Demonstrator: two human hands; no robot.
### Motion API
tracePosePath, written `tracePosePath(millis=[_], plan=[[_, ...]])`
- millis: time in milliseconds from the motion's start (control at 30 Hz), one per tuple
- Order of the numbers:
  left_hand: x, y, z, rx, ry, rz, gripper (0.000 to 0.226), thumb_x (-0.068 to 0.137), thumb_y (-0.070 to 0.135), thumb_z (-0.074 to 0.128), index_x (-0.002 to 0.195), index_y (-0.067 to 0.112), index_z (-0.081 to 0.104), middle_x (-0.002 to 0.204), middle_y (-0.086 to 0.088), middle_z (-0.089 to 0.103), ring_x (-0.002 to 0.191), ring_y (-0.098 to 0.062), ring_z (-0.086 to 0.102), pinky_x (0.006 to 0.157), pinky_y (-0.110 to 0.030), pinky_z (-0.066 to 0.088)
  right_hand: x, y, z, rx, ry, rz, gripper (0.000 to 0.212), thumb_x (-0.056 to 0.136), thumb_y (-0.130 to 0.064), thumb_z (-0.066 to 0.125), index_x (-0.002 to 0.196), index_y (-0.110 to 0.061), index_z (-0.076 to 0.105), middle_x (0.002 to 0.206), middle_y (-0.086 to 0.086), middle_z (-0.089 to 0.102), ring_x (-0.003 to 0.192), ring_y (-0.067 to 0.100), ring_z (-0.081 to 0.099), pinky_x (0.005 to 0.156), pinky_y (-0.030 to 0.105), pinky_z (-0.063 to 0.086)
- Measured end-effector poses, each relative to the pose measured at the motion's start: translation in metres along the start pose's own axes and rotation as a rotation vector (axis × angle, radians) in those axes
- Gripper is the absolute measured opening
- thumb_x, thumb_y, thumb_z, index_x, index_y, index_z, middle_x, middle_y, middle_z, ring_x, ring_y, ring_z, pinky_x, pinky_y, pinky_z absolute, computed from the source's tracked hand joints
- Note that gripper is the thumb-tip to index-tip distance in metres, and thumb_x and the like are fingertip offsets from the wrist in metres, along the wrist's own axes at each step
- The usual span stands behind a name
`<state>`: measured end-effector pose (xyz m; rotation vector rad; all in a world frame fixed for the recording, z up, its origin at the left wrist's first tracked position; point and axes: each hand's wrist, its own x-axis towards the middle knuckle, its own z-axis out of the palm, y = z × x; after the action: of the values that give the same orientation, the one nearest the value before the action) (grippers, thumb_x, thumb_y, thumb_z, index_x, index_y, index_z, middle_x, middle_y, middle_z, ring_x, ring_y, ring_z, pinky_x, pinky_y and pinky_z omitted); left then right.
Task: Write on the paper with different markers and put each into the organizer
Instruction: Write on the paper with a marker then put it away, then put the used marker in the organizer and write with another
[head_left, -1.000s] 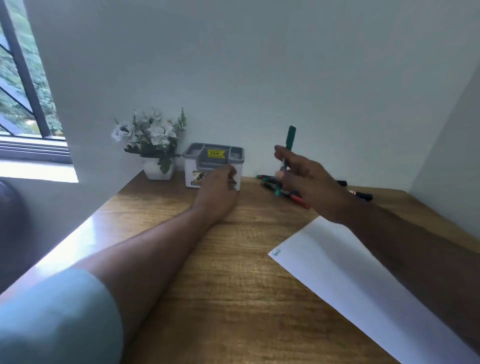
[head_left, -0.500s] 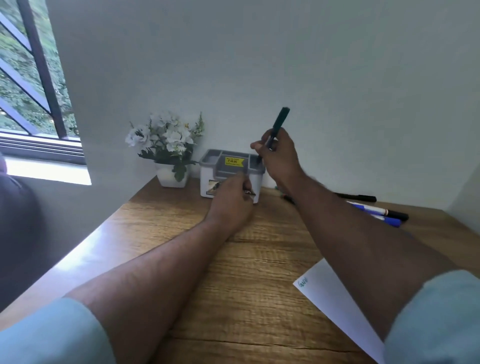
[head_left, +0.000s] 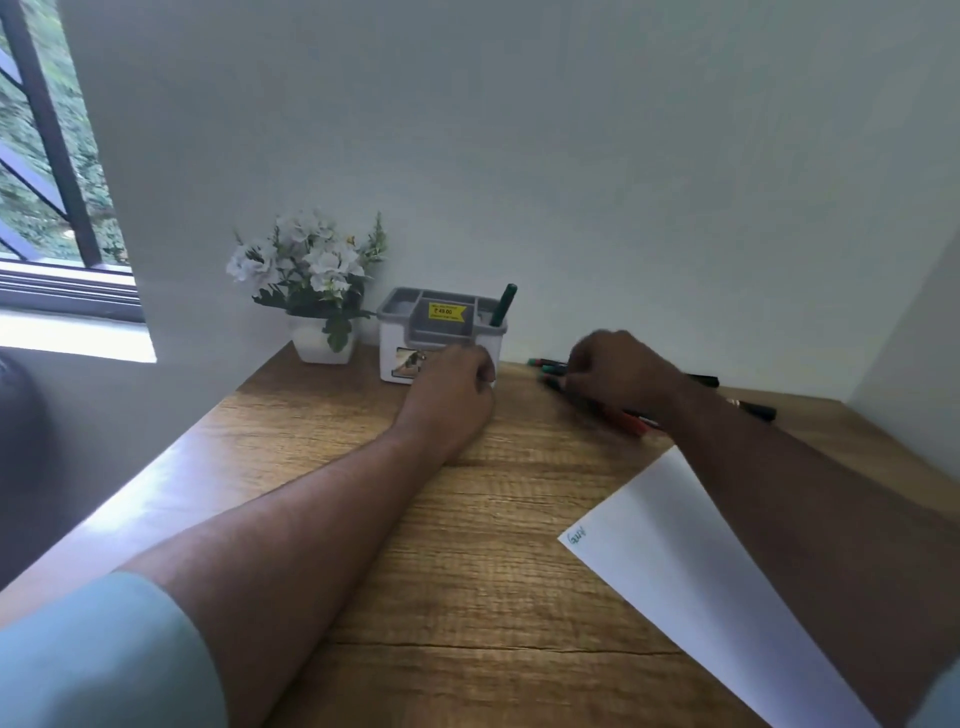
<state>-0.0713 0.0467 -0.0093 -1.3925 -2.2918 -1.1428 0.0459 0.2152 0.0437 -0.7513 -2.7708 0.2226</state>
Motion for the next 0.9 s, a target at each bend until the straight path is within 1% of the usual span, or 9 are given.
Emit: tracePosePath(millis=[100, 233, 333, 467, 567, 633, 700, 767, 900], plan=[[-0.004, 0.008, 0.000, 0.079, -0.049, 0.116, 0.015, 0.086, 0.012, 0.054, 0.096, 0.012, 0.065, 0.095, -0.006, 0.060, 0.092, -0.021, 0.053, 0.081, -0.033, 0.045, -0.004, 0.005, 0.013, -0.216, -0.089, 0.056, 0.023, 0.085, -0.025, 0.061, 0.106, -0.018, 0.064, 0.106, 0.006, 0.063, 0.091, 0.024, 0.059, 0.074, 0.031, 0.047], [-0.009, 0.014, -0.004, 0.106, -0.087, 0.161, 0.019, 0.087, 0.012, 0.052, 0.101, 0.012, 0.065, 0.096, -0.005, 0.061, 0.093, -0.019, 0.054, 0.082, -0.033, 0.046, 0.002, 0.003, 0.020, -0.167, -0.106, 0.020, 0.036, 0.090, -0.018, 0.055, 0.126, -0.015, 0.057, 0.122, 0.009, 0.059, 0.105, 0.025, 0.057, 0.081, 0.033, 0.046], [-0.013, 0.019, -0.006, 0.101, -0.104, 0.151, 0.019, 0.090, 0.018, 0.052, 0.104, 0.014, 0.065, 0.098, -0.004, 0.063, 0.094, -0.018, 0.055, 0.084, -0.036, 0.049, -0.003, 0.001, 0.017, -0.112, -0.071, -0.001, 0.032, 0.089, -0.014, 0.055, 0.120, -0.010, 0.062, 0.118, 0.012, 0.062, 0.100, 0.025, 0.059, 0.077, 0.032, 0.045], [-0.023, 0.030, -0.009, -0.028, -0.125, 0.085, 0.039, 0.088, 0.045, 0.059, 0.116, 0.018, 0.063, 0.103, 0.000, 0.062, 0.095, -0.013, 0.056, 0.085, -0.034, 0.048, -0.034, -0.008, -0.006, 0.466, 0.102, 0.003, 0.009, 0.087, -0.011, 0.062, 0.095, -0.013, 0.061, 0.092, 0.012, 0.067, 0.071, 0.023, 0.065, 0.066, 0.039, 0.055], [-0.035, 0.049, -0.011, -0.284, -0.113, 0.003, 0.050, 0.084, 0.052, 0.061, 0.126, 0.025, 0.056, 0.107, 0.006, 0.059, 0.096, -0.009, 0.056, 0.082, -0.027, 0.048, -0.073, -0.019, -0.025, 0.865, 0.068, -0.010, 0.018, 0.087, -0.018, 0.066, 0.084, -0.016, 0.048, 0.079, 0.019, 0.069, 0.070, 0.029, 0.069, 0.061, 0.041, 0.057], [-0.043, 0.061, -0.012, -0.404, -0.099, 0.027, 0.027, 0.088, 0.040, 0.064, 0.112, 0.029, 0.061, 0.099, 0.013, 0.063, 0.092, -0.005, 0.059, 0.078, -0.022, 0.048, -0.097, -0.025, -0.029, 1.044, 0.041, -0.027, 0.018, 0.089, -0.008, 0.062, 0.081, -0.012, 0.046, 0.072, 0.020, 0.067, 0.065, 0.029, 0.067, 0.053, 0.033, 0.051], [-0.051, 0.073, -0.015, -0.377, -0.112, 0.133, 0.012, 0.091, 0.023, 0.063, 0.100, 0.019, 0.068, 0.092, 0.008, 0.068, 0.085, -0.006, 0.061, 0.074, -0.022, 0.048, -0.118, -0.026, -0.030, 1.078, 0.037, -0.026, 0.019, 0.088, -0.001, 0.057, 0.076, -0.013, 0.049, 0.064, 0.015, 0.063, 0.057, 0.026, 0.061, 0.049, 0.029, 0.046], [-0.064, 0.083, -0.015, -0.285, -0.154, 0.247, 0.012, 0.091, 0.013, 0.061, 0.099, 0.008, 0.069, 0.092, 0.002, 0.069, 0.084, -0.009, 0.059, 0.073, -0.022, 0.047, -0.134, -0.021, -0.024, 1.098, -0.005, -0.033, 0.019, 0.088, -0.004, 0.059, 0.071, -0.014, 0.055, 0.063, 0.016, 0.062, 0.055, 0.026, 0.058, 0.048, 0.029, 0.044], [-0.079, 0.086, -0.016, -0.248, -0.250, 0.332, 0.014, 0.093, 0.005, 0.053, 0.102, 0.008, 0.064, 0.087, 0.012, 0.056, 0.077, 0.000, 0.050, 0.067, -0.006, 0.039, -0.146, -0.011, -0.011, 1.215, -0.070, 0.017, 0.021, 0.089, -0.022, 0.062, 0.084, -0.003, 0.067, 0.078, 0.029, 0.067, 0.061, 0.029, 0.064, 0.052, 0.032, 0.051]])
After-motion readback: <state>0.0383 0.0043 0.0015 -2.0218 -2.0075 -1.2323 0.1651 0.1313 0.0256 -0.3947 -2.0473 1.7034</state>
